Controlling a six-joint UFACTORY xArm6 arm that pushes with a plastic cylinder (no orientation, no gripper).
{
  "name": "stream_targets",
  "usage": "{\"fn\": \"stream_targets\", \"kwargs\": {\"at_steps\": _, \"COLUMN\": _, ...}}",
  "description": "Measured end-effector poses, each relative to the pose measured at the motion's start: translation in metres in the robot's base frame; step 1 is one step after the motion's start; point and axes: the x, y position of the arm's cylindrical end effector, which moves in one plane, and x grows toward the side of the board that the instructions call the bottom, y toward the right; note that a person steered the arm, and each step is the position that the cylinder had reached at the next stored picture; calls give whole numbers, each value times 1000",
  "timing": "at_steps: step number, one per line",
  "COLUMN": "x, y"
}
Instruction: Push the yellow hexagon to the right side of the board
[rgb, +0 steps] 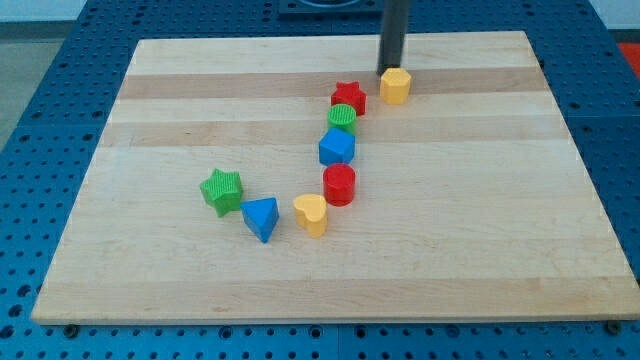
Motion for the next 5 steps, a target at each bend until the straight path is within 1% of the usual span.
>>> {"fn": "stream_targets", "kwargs": {"at_steps": 1, "x": 0, "y": -7}}
{"fn": "stream_targets", "kwargs": {"at_steps": 2, "x": 9, "y": -7}}
{"fn": "stream_targets", "kwargs": {"at_steps": 3, "x": 31, "y": -7}}
{"fn": "stream_targets", "kwargs": {"at_steps": 4, "x": 31, "y": -2}}
{"fn": "stream_targets", "kwargs": {"at_steps": 5, "x": 43, "y": 63}}
